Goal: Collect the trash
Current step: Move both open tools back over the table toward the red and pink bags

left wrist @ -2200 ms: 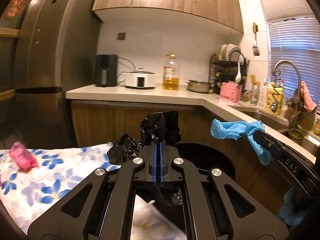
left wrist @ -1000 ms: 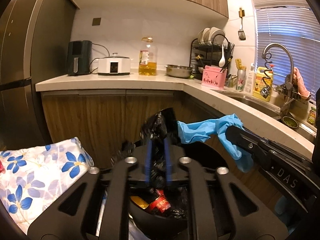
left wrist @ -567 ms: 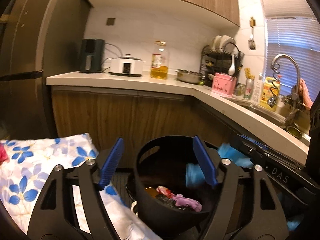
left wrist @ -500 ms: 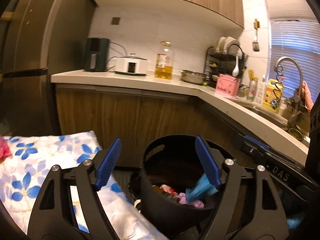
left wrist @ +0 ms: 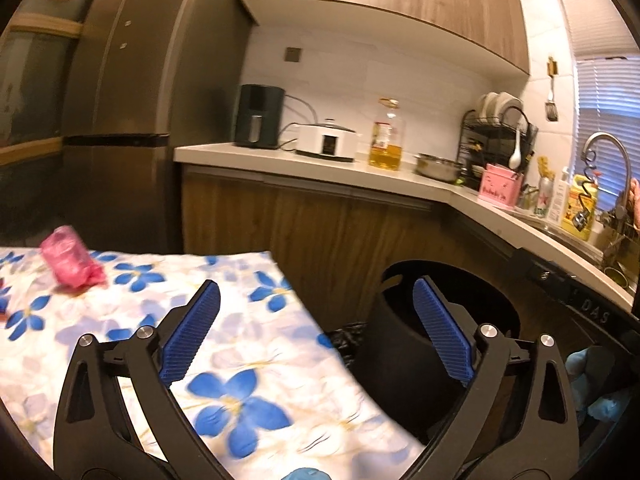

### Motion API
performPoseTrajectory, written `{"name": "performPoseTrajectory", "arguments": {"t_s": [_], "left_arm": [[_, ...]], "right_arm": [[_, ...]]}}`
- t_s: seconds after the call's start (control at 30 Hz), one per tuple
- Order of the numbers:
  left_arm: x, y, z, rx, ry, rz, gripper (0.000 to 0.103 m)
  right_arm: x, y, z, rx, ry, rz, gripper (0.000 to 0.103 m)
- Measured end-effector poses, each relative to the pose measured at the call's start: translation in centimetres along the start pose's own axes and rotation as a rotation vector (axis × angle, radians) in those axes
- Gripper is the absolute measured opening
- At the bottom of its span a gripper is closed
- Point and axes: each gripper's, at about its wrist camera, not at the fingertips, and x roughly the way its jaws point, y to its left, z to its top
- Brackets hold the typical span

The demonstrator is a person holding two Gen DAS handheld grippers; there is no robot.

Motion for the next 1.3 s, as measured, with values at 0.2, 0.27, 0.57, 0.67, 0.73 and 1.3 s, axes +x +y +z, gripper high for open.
{"name": "performPoseTrajectory", "arguments": {"t_s": [0.2,0.27,0.57,0.67,0.73,1.3], "left_arm": [[-3.2,3.9,0.0,-0.040,-0.021,0.086,0.097],[-4.4,5.4,0.0,-0.042,-0.036,0.133,0.097],[-9.0,14.9,-0.7,-0.067,-0.078,0.401,0.097],[-10.3,18.6,-1.1,-0.071,-0.089,0.507,0.097],[-10.9,21.2,-1.4,-0.076,-0.087,0.565,0.097],[-11.6,33.3,-1.6,-0.200,-0.051,0.686,0.097]], "right_arm": [[-1.8,3.1,0.3,-0.013,-0.028,0.045,0.082],[-2.1,4.4,0.3,-0.019,-0.037,0.074,0.083],[-0.9,13.3,-0.3,-0.078,-0.033,0.253,0.083],[0.1,16.8,-0.9,-0.099,-0.016,0.313,0.083],[1.1,19.3,-1.5,-0.112,0.001,0.348,0.083],[6.2,33.0,-5.3,-0.186,0.087,0.471,0.083]]}}
